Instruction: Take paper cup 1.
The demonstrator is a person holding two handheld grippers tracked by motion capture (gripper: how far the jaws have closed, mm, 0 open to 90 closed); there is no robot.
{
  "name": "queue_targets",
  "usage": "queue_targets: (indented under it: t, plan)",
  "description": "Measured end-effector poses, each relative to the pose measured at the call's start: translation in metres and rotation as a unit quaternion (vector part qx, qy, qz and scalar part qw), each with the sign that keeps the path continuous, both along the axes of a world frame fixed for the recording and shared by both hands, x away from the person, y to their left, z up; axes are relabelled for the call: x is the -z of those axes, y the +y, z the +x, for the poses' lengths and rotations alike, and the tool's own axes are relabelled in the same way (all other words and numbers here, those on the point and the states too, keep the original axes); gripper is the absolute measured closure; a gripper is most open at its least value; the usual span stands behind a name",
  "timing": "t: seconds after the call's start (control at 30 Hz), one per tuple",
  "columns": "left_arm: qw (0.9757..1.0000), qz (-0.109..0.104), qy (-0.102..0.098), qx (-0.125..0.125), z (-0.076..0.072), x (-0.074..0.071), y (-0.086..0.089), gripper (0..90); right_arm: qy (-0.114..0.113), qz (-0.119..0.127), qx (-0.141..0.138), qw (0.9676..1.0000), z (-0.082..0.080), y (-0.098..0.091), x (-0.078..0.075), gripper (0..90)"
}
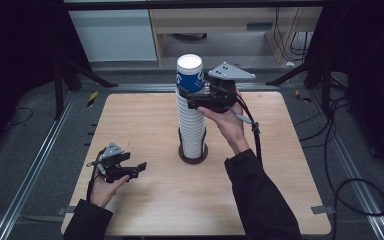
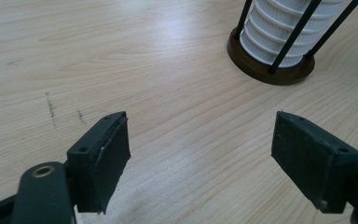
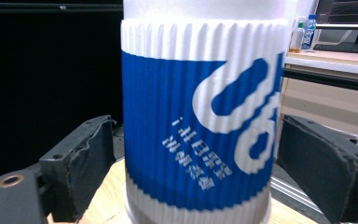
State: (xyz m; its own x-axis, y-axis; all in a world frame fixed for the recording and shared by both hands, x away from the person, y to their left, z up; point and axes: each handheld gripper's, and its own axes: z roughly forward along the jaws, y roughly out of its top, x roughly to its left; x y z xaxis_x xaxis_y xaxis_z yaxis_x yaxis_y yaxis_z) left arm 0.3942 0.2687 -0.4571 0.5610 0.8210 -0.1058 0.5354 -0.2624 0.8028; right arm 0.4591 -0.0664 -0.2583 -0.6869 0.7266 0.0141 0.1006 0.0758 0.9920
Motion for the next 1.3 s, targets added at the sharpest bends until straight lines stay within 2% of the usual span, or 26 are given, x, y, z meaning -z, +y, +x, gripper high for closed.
queue_targets:
  t: [0.27, 0.37, 0.63, 0.97, 1.3]
  plan:
    - [1.0, 0.001, 0.001, 0.003, 0.0, 0.001, -0.002, 18.5, 0.003, -0.007, 0.008, 0.9999, 0.011, 0.012, 0.005, 15.5]
    - [1.0, 0.001, 0.003, 0.003, 0.0, 0.001, -0.001, 18.5, 0.006, -0.002, 0.006, 1.0, 0.013, 0.013, 0.007, 17.6]
    - [1.0, 0.002, 0.004, 0.005, 0.0, 0.001, -0.002, 18.5, 0.007, -0.008, 0.004, 0.9999, 0.013, 0.012, 0.004, 18.8]
    - [1.0, 0.002, 0.004, 0.004, 0.0, 0.001, -0.002, 18.4, -0.001, -0.004, -0.002, 1.0, 0.01, 0.01, -0.013, 20.0]
    - [1.0, 0.002, 0.003, 0.004, 0.0, 0.0, -0.002, 18.5, -0.022, -0.004, -0.004, 0.9997, 0.009, 0.012, -0.036, 20.5]
